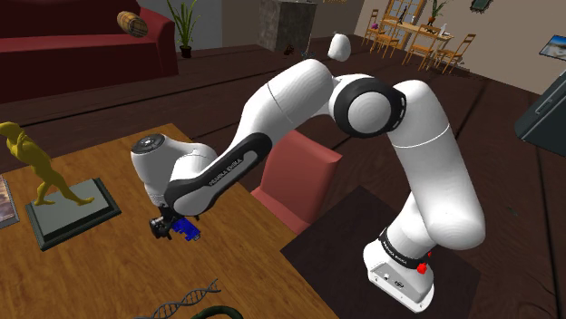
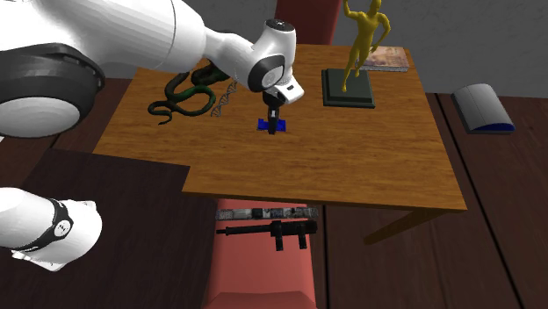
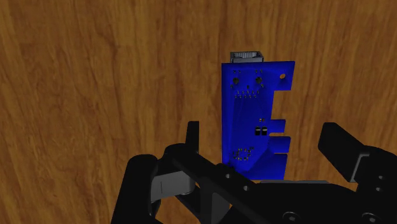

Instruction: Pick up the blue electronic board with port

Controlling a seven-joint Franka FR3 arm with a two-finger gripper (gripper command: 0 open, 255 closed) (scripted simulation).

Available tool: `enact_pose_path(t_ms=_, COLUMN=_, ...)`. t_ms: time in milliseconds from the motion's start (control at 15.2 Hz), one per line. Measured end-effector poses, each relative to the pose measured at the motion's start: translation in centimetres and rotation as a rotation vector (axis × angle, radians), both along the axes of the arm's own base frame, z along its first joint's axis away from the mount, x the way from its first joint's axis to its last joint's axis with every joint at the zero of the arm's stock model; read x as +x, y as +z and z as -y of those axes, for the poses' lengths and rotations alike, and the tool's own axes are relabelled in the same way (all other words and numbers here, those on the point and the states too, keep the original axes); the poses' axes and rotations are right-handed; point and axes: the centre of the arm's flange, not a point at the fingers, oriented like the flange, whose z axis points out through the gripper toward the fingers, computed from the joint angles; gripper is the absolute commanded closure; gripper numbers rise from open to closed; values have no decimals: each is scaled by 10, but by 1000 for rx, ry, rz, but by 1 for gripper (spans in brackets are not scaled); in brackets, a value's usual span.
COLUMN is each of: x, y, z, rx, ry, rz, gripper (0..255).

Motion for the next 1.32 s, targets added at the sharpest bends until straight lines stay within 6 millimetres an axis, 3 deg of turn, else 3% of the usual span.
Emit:
enact_pose_path(t_ms=66, x=0, y=-4, z=1, rx=0, ry=0, rz=0, gripper=0)
enact_pose_path(t_ms=132, x=0, y=-5, z=1, rx=0, ry=0, rz=0, gripper=255)
enact_pose_path(t_ms=858, x=0, y=-3, z=0, rx=2, ry=0, rz=2, gripper=255)
enact_pose_path(t_ms=1320, x=1, y=30, z=1, rx=0, ry=0, rz=0, gripper=255)
